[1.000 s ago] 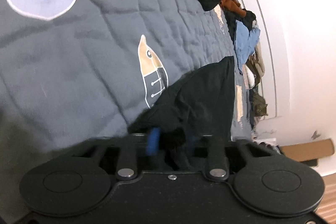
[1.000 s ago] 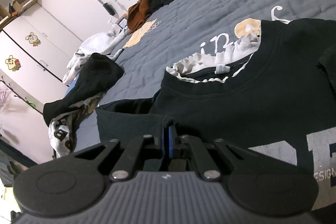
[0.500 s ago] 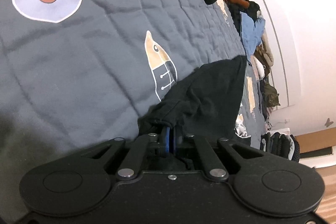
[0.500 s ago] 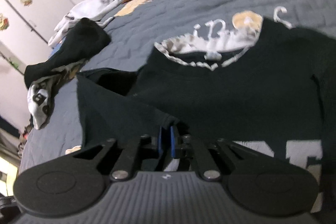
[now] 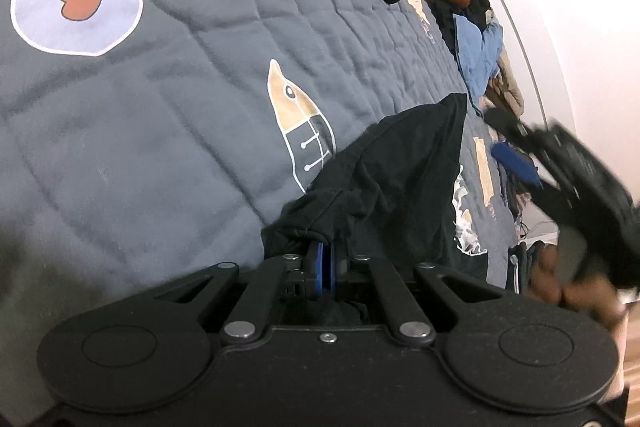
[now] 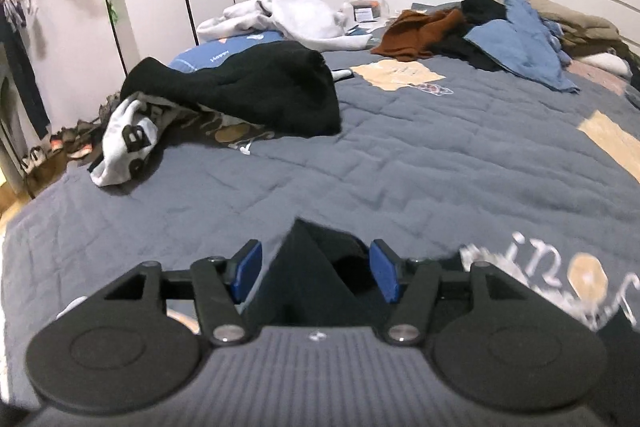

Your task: Fold clothes

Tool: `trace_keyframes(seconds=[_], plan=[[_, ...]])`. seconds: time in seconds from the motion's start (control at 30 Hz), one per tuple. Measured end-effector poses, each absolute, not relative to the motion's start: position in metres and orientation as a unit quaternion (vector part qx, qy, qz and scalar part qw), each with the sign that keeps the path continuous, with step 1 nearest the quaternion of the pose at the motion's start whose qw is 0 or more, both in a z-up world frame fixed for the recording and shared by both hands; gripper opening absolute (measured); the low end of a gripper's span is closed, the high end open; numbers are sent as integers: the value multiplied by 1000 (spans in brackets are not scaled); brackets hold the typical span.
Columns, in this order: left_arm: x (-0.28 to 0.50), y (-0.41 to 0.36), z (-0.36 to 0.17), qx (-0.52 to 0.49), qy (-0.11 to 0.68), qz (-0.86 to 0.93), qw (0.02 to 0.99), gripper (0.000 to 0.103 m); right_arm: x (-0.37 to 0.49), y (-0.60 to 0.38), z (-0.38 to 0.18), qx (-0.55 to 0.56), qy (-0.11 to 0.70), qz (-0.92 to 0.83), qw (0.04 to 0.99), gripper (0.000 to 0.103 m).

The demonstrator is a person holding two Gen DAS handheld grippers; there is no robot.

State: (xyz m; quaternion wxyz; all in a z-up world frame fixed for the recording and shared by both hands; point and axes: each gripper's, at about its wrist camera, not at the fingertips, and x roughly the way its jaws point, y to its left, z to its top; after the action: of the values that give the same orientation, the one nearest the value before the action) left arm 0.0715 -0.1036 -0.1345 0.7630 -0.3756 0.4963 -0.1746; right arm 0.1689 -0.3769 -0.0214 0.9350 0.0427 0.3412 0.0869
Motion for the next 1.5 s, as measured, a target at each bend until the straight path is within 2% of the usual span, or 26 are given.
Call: trace_keyframes(seconds=[0.33, 0.4, 0.47, 0.57, 0.73, 0.93, 1.03, 1.13, 1.2, 1.4, 1.5], plan=[[72, -104, -135, -371, 499, -173, 764, 4, 228, -372, -64, 133, 456, 67, 877, 57], [72, -103, -135, -371, 499, -172, 764, 4, 231, -378, -73, 159, 452, 57, 876, 46], [72, -103, -135, -371, 498, -171, 765, 4, 234, -383, -81, 184, 448, 47, 874, 18], [70, -102, -134, -371, 491, -166, 771, 4, 238, -391, -94, 222, 441, 31, 869, 9], [68, -102, -123, -355, 471, -171, 789, 4, 238, -402, -104, 255, 404, 23, 878, 9], [77, -95, -133, -387, 493, -178, 759, 4, 240, -401, -95, 213, 417, 65, 881, 13], [77, -96, -128, -391, 482, -187, 761, 4, 231, -404, -78, 183, 416, 82, 887, 21], [78, -98, -129, -390, 483, -189, 761, 5, 221, -402, -66, 152, 409, 92, 895, 34], [80, -98, -133, -396, 490, -183, 755, 5, 218, -402, -64, 149, 409, 101, 895, 37], [85, -98, -140, -407, 497, -173, 747, 7, 222, -397, -78, 153, 418, 84, 892, 36], [82, -102, -136, -385, 486, -176, 764, 7, 231, -396, -87, 157, 421, 70, 891, 22]])
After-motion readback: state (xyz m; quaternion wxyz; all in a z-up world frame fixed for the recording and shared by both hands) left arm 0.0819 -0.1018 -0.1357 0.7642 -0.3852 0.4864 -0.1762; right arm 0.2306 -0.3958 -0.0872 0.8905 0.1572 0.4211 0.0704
